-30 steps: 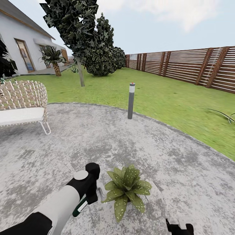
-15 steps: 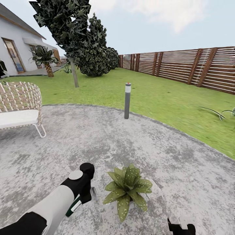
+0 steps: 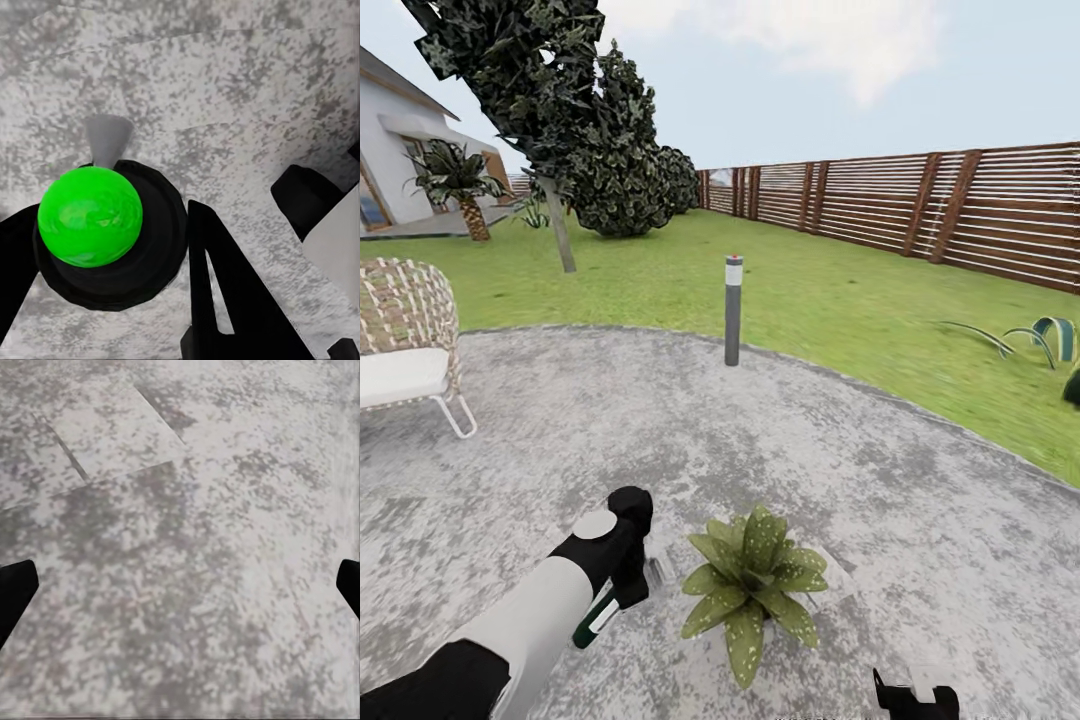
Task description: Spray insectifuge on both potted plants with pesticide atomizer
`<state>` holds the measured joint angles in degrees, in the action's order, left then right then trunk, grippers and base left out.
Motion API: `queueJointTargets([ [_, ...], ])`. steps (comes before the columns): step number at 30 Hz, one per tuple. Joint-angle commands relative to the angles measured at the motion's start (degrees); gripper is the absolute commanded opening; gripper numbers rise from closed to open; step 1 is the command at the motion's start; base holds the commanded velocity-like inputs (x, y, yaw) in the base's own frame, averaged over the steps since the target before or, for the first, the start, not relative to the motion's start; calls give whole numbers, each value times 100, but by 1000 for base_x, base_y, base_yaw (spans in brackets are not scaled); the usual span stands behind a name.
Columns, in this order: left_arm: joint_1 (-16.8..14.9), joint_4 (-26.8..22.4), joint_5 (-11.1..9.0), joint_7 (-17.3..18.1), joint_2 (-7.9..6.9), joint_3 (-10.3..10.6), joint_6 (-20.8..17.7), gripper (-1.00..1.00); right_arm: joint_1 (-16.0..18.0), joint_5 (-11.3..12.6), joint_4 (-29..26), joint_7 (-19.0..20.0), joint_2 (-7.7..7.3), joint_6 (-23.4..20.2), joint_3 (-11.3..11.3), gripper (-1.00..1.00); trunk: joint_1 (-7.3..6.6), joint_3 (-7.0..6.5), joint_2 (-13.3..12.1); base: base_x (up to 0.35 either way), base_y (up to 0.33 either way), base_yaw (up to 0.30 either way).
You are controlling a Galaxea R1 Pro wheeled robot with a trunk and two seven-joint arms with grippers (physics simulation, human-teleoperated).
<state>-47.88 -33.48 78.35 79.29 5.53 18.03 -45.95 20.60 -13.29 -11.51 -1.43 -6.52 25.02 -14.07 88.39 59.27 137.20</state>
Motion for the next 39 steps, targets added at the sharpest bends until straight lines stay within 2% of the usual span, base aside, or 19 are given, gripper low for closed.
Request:
queueJointTargets([
  [1,-27,-9,40,58,4,8,-61,-100,6,-60,9,-15,2,20,-34,100,-1,2,2,1,0,-286],
  [8,-82,-8,71,59,-48,16,-71,-100,6,-60,9,-15,2,20,-34,100,-1,-11,2,7,4,-192],
  [15,-14,8,110,-5,-8,25,-67,-100,6,-60,9,-15,2,20,-34,100,-1,-12,2,231,213,-11],
  [22,-4,8,110,-10,-15,24,-70,-100,6,-60,9,-15,2,20,-34,100,-1,-12,2,270,137,-253],
  [24,10,20,110,-7,-72,26,-64,-100,6,-60,9,-15,2,20,-34,100,-1,-12,2,43,19,-66],
  [26,25,66,87,-9,-282,19,-53,-100,6,-60,9,-15,2,20,-34,100,-1,-12,2,6,3,-9],
  [28,37,62,47,-13,-368,12,-27,-100,6,-60,10,-15,2,20,-34,100,-1,-12,2,1,0,-2],
  [31,27,-99,33,-18,-314,8,4,-100,6,-60,11,-15,2,20,-34,100,-1,-12,2,0,0,0],
  [34,24,-515,31,-11,-250,2,7,-100,6,-60,11,-15,2,20,-34,100,-1,-12,2,0,0,0],
  [38,28,-563,12,-17,-287,-36,14,-100,6,-65,15,-13,2,20,-33,100,-1,-12,2,0,0,0],
  [39,38,-532,-148,-18,-300,-74,17,-100,6,-67,17,-9,2,20,-34,100,-1,-12,2,0,0,0],
])
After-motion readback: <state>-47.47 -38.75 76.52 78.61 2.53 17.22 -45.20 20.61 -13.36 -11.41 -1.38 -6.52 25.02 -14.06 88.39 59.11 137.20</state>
